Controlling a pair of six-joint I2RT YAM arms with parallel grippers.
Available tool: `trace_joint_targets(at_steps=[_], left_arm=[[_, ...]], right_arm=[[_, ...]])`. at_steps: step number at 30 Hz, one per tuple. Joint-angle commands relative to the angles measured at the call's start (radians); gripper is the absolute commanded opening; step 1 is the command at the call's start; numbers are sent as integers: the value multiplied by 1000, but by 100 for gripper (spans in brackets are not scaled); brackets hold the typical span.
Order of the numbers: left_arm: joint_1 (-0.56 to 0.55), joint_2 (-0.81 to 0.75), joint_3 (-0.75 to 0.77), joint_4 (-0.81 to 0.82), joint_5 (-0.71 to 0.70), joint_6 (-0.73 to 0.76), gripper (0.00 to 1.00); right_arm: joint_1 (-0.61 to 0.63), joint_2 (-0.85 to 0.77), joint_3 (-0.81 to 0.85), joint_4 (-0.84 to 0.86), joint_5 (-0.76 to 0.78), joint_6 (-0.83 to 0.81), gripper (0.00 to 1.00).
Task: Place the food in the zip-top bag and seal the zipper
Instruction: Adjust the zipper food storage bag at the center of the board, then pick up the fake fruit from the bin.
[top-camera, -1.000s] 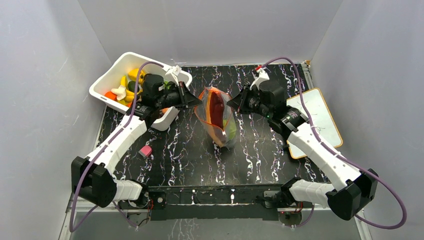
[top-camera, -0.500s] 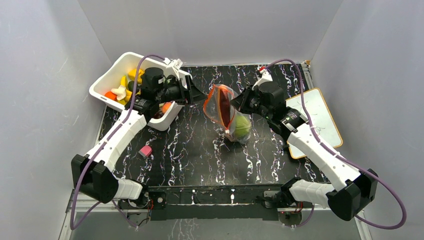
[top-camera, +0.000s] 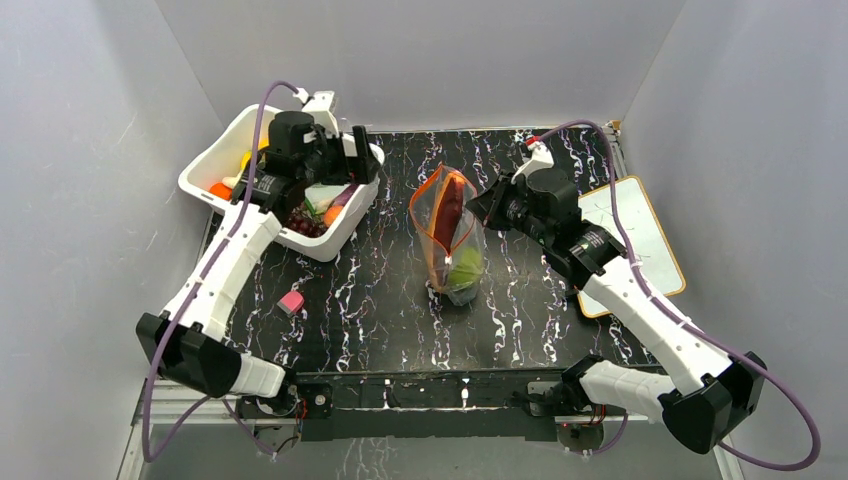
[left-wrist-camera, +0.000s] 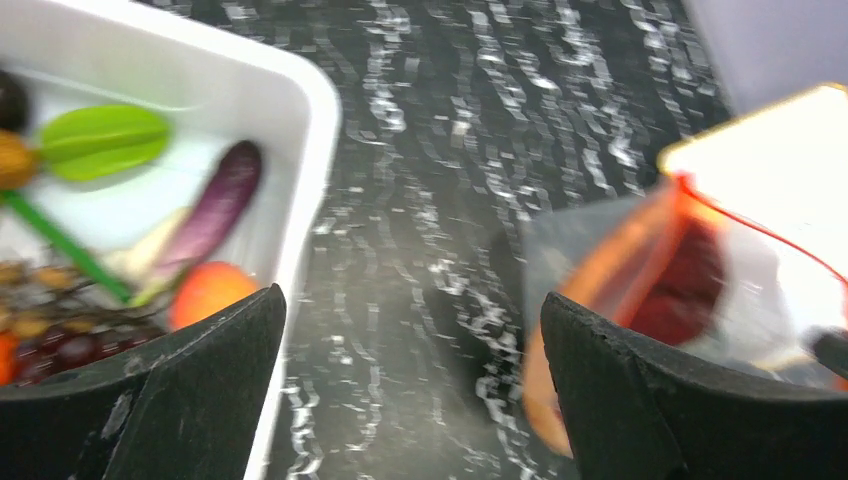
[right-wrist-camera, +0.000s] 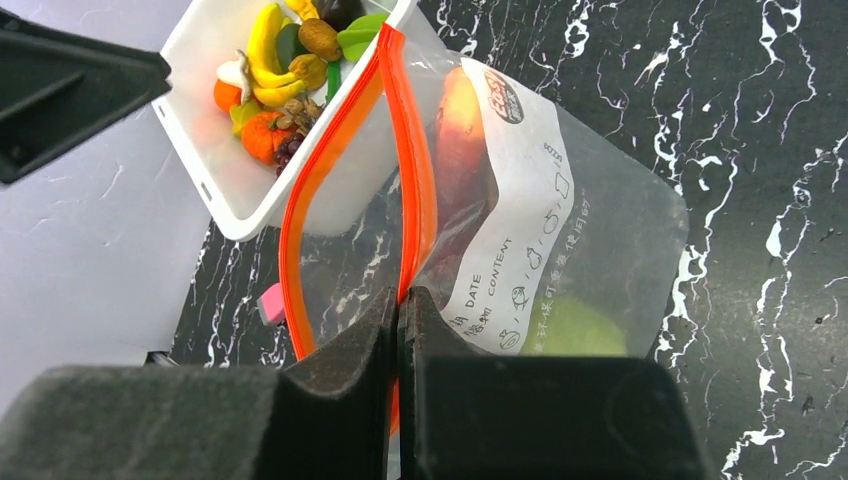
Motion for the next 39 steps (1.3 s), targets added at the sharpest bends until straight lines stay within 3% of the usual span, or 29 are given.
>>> trace_joint_targets(at_steps=[1,13,20,27,32,39], left_arm=[[111,57,46,-89,-165,77,98],[360,204,63,-31,-162,67,77],[454,320,109,24,-127,39,72],[469,442,137,88,-73,53,72],[475,525,123,231,-92,130,74],[484,695,261,293,-108,195,82]], right_arm=[[-3,-42,5,96,1,-35,0],[-3,-35,-18,145,-43,-23,0],[-4,-33,27,118,13,-59,0],[-3,-40,17,116,56,-63,0],[-4,-16,49,105,83,-81,0],[-4,49,90,89,52,-106,0]])
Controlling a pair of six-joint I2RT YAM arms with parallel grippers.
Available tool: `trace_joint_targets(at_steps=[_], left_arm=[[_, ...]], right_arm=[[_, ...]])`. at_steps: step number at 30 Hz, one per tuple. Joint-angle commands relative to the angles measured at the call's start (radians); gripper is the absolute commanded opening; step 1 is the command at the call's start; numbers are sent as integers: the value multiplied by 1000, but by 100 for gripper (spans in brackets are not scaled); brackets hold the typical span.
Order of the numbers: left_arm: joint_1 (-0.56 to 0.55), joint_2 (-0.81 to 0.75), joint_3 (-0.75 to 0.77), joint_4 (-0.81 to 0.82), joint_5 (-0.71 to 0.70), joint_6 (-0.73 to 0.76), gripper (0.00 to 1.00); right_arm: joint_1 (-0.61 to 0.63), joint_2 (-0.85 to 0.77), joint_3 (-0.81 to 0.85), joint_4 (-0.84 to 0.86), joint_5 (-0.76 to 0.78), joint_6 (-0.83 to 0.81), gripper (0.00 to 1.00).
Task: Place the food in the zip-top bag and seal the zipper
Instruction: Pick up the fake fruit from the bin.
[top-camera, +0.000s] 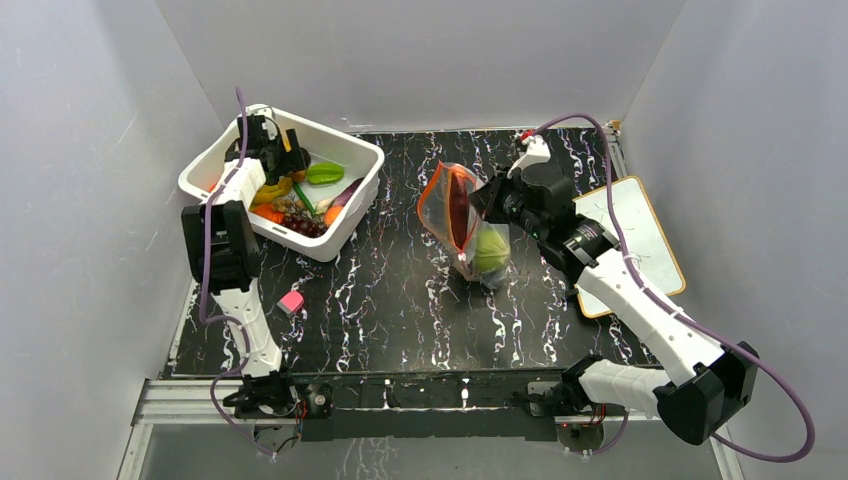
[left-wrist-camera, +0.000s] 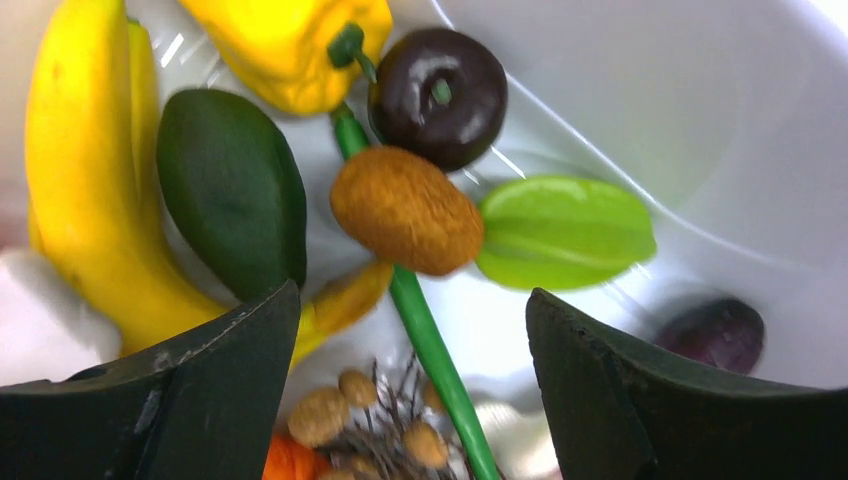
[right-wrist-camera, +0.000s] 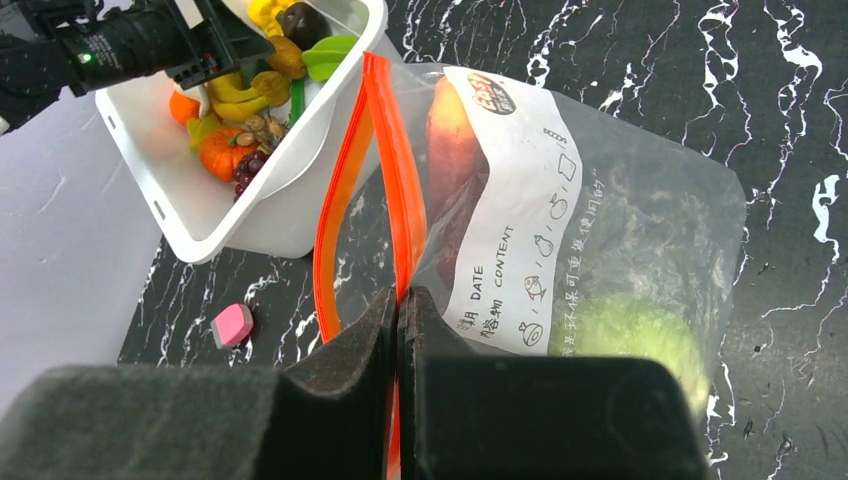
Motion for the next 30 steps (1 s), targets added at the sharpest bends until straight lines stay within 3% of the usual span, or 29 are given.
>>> trace_joint_targets(at_steps=[1,10,19,26,30], left_arm=[[11,55,107,92,-9,50,82],[13,209,237,74,69,24,76],[13,197,187,60,66,12,76],[13,197,186,34,64,31,71],[12,190,186,29,81,27,63]], right_arm=[[-3,22,75,68,9,-24,0],[-3,58,101,67,62,-39,0],[-3,60,92,71,58,-30,0],[-3,57,92,85,57,-31,0],[-3,54,89,85,56,-26,0]])
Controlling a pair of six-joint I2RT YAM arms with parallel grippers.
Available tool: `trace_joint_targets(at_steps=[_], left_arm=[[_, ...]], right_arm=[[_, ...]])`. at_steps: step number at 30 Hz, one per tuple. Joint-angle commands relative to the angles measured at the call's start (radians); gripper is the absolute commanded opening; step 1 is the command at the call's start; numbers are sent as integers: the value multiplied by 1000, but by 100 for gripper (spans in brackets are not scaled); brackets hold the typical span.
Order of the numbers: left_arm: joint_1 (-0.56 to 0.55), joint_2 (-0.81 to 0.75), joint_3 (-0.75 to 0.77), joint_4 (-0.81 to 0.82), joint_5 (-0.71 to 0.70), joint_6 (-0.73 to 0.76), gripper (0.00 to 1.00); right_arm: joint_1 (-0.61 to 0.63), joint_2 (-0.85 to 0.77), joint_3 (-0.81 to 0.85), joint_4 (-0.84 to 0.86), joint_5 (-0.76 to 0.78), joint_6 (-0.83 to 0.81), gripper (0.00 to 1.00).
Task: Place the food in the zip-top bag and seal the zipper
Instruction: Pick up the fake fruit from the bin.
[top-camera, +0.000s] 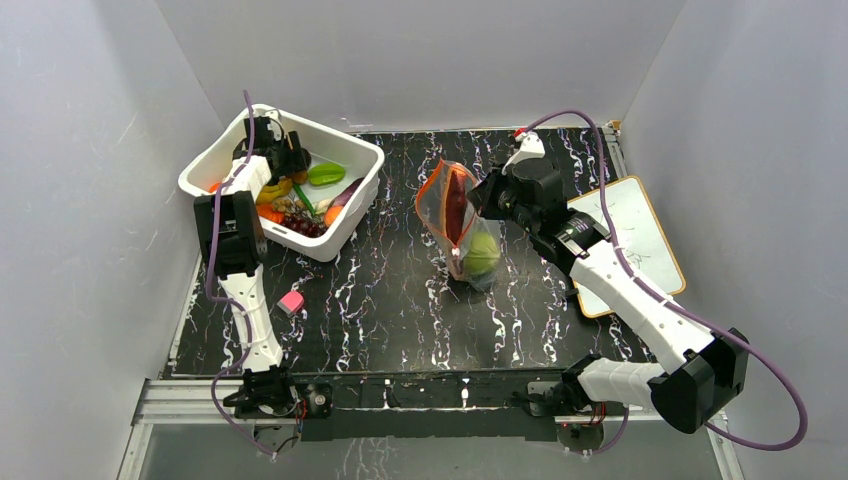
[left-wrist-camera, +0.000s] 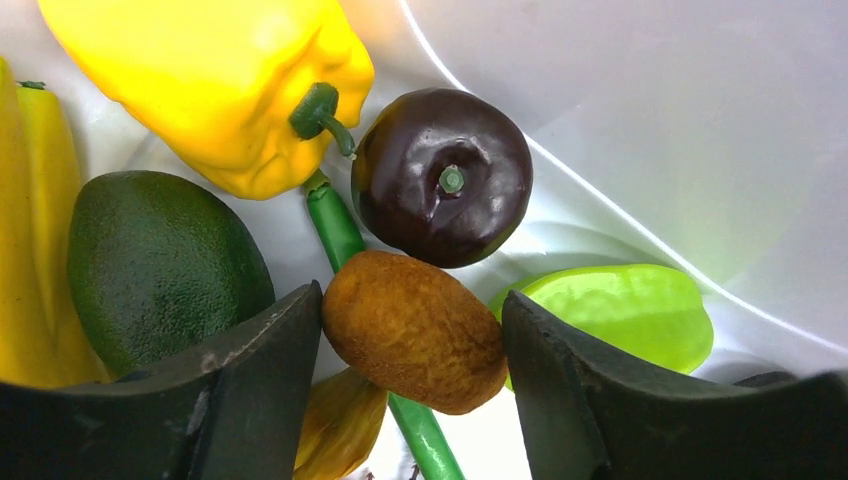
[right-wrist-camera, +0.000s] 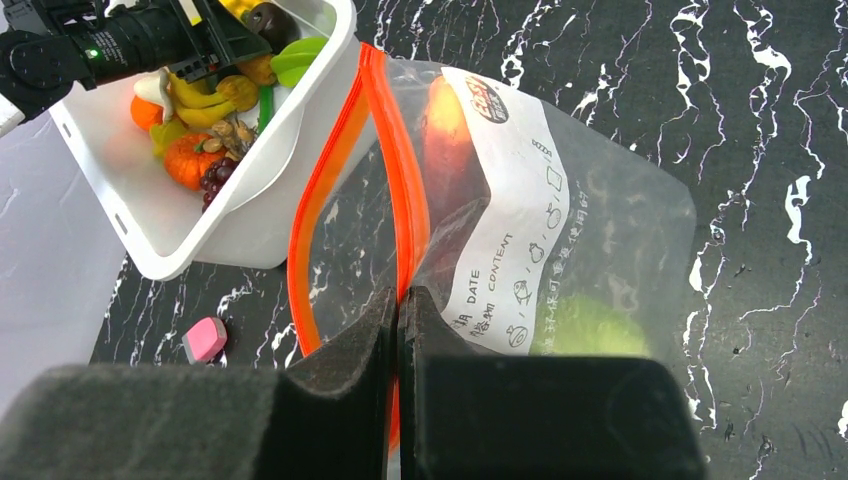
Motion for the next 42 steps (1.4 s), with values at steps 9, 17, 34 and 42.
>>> trace_joint_targets(at_steps=[9,17,34,42], left_arm=[[4,-113,-32,-28,77,-13,46],[4,-222,-89,-32,111,-39,40],[-9,-548,-332,-23,348,-200,38],[-14,-730,-491,96,571,-364,36]], right_arm=[[-3,-54,33,81,17,4,0],[-3,-92,1,68,20,11,0],[-1,-128,-46,46,-77,105,0],[2,-109,-47,121,-161,198,0]])
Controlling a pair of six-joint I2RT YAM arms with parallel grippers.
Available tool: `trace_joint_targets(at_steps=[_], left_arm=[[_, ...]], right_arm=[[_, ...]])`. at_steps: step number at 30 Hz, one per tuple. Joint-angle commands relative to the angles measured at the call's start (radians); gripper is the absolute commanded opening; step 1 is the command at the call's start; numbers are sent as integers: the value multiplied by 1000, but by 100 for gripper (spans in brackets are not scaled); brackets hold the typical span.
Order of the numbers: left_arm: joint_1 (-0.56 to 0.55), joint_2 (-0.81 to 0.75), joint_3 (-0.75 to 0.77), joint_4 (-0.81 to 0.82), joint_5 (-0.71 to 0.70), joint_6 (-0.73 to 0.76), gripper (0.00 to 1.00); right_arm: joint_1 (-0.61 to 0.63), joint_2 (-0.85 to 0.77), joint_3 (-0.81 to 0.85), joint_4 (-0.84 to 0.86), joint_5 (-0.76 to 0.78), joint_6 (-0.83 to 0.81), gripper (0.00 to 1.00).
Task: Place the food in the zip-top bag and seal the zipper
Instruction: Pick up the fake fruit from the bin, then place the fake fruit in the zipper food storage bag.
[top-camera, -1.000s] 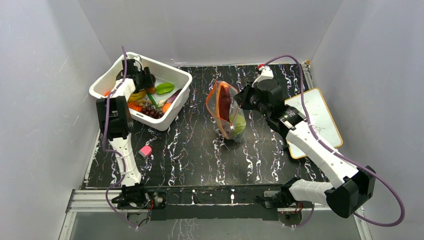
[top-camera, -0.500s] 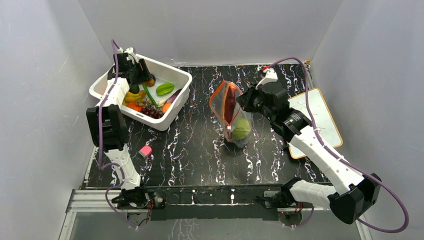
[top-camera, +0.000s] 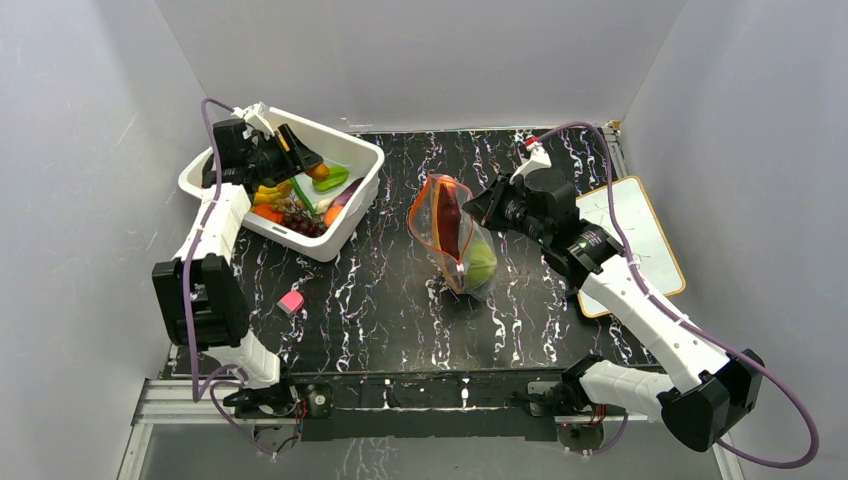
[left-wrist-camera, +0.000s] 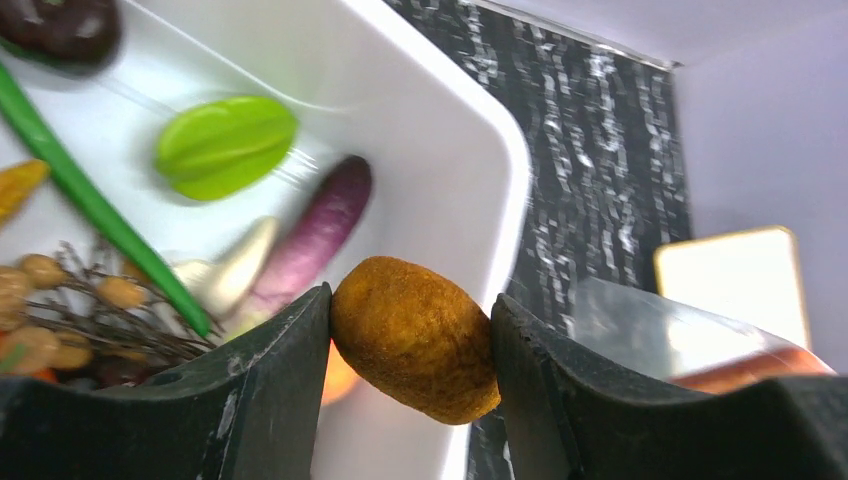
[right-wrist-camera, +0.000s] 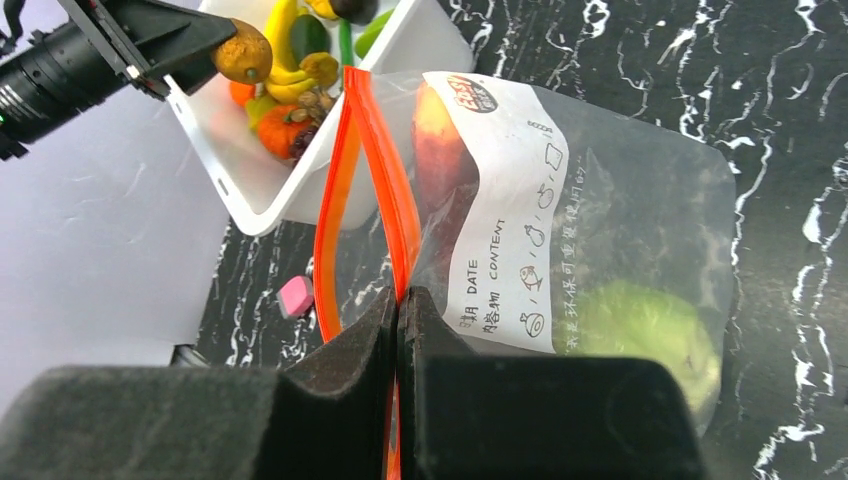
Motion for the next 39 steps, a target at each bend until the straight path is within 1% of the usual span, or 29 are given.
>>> trace_joint_targets(at_steps=[1,5,8,11,15,18,25,28,31,33,38,39], left_arm=[[-10,-140,-66,97,184,-126,36],[-27,-199,-104,130,251,-199,36],[-65,-236,-117,144,292,-232,36],[-115,-269,-117,147,310,-235,36],[-177,-292,-117,166,327,-259,36],[-246,-334,-120,173,303,-262,36],[-379,-346,-123,194,279,-267,35],[-409,-354,-135,164,240,-241,36],[-435,-359,-189,222,234,-272,34],[-464,-353,-211,229,221,-264,34],[-511,-324,-238,199,183,-229,34],[-516,-319,-242,199,181,-228,35]], right_arm=[[2,-8,5,159,-51,80,0],[5,9,-9,197,-80,125,0],[7,26,-13,221,-94,152,0],[16,46,0,232,-106,146,0],[38,62,17,232,-82,124,0],[41,68,21,237,-71,123,0],[43,78,44,239,-75,130,0],[45,70,53,244,-80,145,0],[45,72,58,249,-78,145,0],[45,78,64,251,-81,144,0],[44,84,61,262,-85,144,0],[45,86,60,264,-86,144,0]])
